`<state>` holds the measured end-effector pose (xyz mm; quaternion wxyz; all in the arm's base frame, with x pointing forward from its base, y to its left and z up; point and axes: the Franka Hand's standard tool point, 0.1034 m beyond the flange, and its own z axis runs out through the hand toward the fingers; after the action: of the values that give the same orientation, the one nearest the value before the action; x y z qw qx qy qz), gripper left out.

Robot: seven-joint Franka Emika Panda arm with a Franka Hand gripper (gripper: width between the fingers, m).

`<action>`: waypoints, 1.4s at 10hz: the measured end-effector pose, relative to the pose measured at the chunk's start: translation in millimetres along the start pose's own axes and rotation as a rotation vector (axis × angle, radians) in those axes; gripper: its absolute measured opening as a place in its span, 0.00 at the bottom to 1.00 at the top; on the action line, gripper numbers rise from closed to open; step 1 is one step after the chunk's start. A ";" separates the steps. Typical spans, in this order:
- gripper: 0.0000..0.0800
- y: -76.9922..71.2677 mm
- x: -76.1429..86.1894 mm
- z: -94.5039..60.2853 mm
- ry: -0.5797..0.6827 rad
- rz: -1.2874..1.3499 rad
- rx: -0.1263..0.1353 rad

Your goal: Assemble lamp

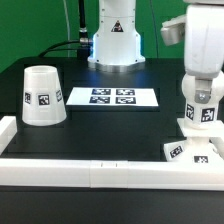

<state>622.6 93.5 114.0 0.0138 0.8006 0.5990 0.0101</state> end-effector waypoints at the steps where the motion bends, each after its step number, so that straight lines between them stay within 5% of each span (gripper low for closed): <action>1: 0.87 -0.4 -1.1 0.4 -0.004 -0.080 0.003; 9: 0.87 0.6 -8.1 4.4 -0.041 -0.487 0.004; 10: 0.72 0.8 -8.3 4.4 -0.041 -0.484 0.004; 14: 0.72 1.0 -9.5 4.7 -0.039 -0.407 0.004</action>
Offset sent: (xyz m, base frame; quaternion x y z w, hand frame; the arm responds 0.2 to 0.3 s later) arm -0.0002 0.0082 0.0003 0.0111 -0.0004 -0.2138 0.9768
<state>621.1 84.1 109.3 0.0257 0.6633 0.7479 -0.0095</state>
